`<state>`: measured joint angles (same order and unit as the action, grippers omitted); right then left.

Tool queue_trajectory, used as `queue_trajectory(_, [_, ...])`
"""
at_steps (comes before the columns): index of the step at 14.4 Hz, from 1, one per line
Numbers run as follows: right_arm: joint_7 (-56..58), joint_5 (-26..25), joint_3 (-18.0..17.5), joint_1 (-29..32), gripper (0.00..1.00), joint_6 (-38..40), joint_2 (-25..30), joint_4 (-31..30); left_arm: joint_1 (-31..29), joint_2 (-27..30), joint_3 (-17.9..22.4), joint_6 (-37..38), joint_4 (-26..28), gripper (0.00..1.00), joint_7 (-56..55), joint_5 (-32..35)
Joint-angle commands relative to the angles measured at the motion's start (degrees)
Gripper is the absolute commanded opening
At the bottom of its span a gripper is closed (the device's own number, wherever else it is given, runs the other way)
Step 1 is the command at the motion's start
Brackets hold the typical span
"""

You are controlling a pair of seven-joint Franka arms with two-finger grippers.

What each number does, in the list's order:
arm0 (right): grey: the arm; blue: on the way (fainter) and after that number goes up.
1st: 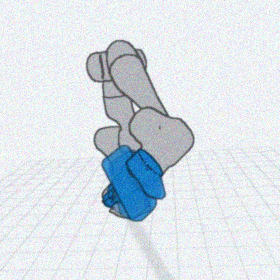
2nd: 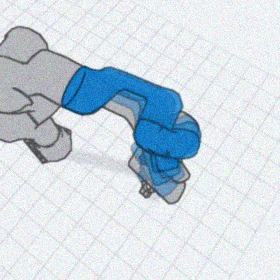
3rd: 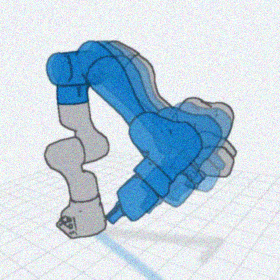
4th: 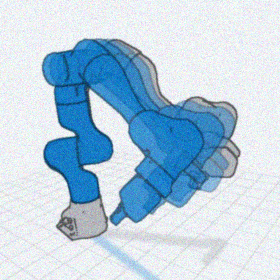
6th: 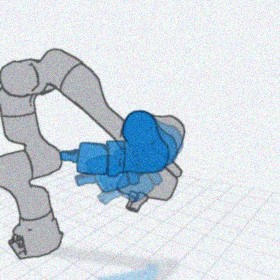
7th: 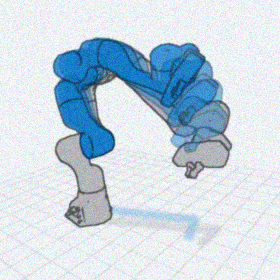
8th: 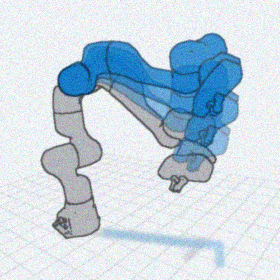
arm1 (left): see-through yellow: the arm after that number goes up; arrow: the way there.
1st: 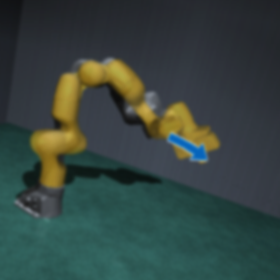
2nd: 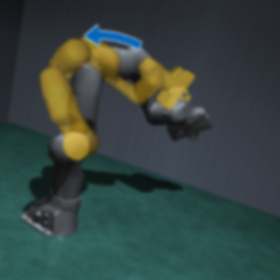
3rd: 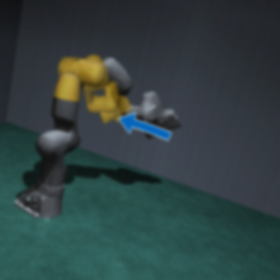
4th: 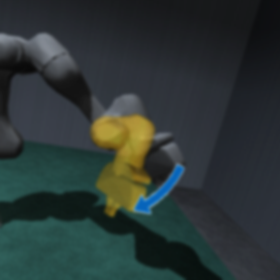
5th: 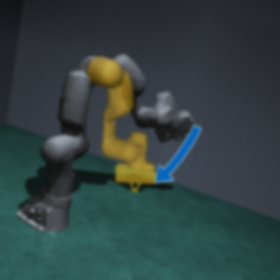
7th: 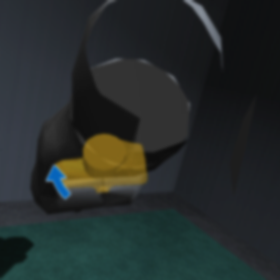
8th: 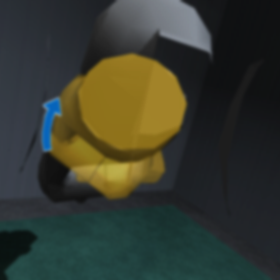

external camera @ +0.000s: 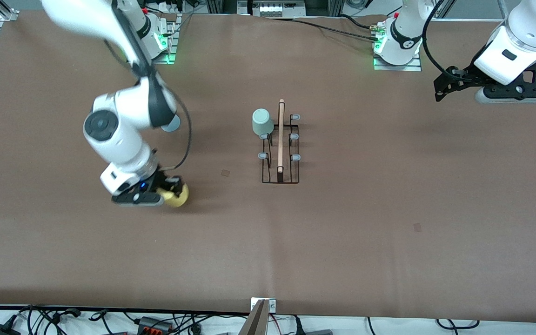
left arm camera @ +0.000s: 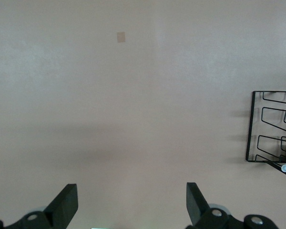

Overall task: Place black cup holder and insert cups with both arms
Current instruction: 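Carry the yellow cup to the holder and set it on a peg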

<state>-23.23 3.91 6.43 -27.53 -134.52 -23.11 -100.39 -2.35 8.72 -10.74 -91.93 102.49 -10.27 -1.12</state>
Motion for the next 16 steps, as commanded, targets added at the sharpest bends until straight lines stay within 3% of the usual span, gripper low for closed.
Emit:
queue_trajectory(1, [-15.21,0.92,0.42,-7.59,0.09,4.35,2.45,2.11,-0.55,0.33,-0.25,2.36,-0.89,1.0,-0.54,1.21])
queue_trajectory(4, [-30.16,-0.04,0.16,-14.46,0.09,4.97,0.53,5.63,-0.72,0.33,-0.07,3.77,-1.42,1.0,-0.36,1.21])
queue_trajectory(7, [-37.39,-4.25,-0.01,-17.55,0.09,4.62,-1.5,8.1,-0.99,-0.28,0.37,5.36,-1.51,1.0,-0.1,0.6])
queue_trajectory(16, [-39.08,-6.02,-1.07,-20.19,0.1,1.37,-5.19,8.46,-0.99,-0.28,0.28,5.45,-1.51,1.0,0.08,0.51])
